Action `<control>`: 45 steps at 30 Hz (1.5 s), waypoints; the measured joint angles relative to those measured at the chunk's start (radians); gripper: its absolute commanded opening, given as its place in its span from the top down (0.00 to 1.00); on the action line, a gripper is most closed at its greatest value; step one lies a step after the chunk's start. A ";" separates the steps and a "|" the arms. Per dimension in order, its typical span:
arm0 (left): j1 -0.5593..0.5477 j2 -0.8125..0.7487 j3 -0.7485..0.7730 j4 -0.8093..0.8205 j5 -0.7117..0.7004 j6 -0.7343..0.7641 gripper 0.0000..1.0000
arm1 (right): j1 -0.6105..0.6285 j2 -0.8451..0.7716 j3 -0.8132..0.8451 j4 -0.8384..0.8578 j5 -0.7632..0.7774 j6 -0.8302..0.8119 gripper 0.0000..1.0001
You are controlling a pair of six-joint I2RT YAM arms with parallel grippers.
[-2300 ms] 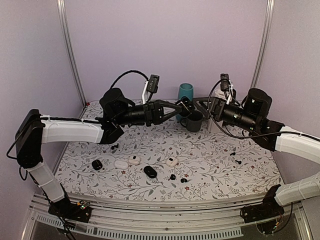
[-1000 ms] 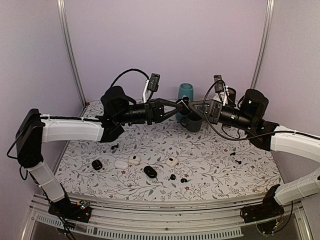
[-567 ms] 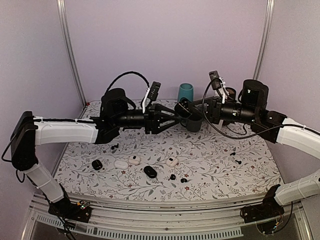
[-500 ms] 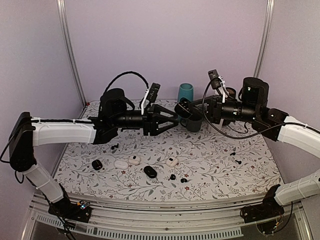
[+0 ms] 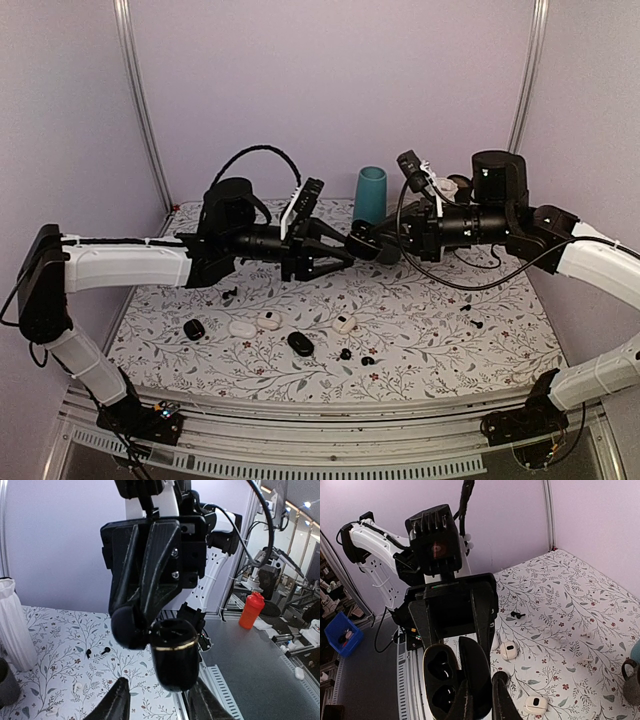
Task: Insert the wireless bluetooth earbuds into the charging case
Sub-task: Pass from the left arm to the right, then pass from the right arm to the left
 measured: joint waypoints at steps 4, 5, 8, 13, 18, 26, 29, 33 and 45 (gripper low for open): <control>-0.003 0.016 0.016 0.003 0.024 -0.023 0.61 | 0.010 0.005 0.001 -0.014 0.031 -0.014 0.97; -0.003 0.016 0.017 0.004 0.027 -0.025 0.62 | 0.013 0.005 0.001 -0.016 0.039 -0.017 0.97; -0.005 0.016 0.020 0.006 0.035 -0.035 0.61 | 0.021 0.005 0.001 -0.023 0.055 -0.025 0.97; -0.005 0.016 0.021 0.006 0.046 -0.048 0.63 | 0.027 0.005 0.006 -0.033 0.089 -0.034 0.97; -0.005 0.016 0.025 0.007 0.046 -0.070 0.65 | 0.035 0.005 0.013 -0.033 0.110 -0.035 0.97; -0.005 0.016 0.026 0.040 0.052 -0.116 0.65 | 0.053 0.005 0.014 -0.034 0.137 -0.040 0.97; -0.005 0.016 0.026 0.045 0.054 -0.122 0.67 | 0.055 0.005 0.015 -0.034 0.139 -0.041 0.97; -0.005 0.016 0.026 0.052 0.053 -0.127 0.67 | 0.057 0.005 0.018 -0.034 0.139 -0.042 0.97; -0.005 0.016 0.026 0.054 0.048 -0.132 1.00 | 0.060 0.005 0.022 -0.038 0.144 -0.043 0.96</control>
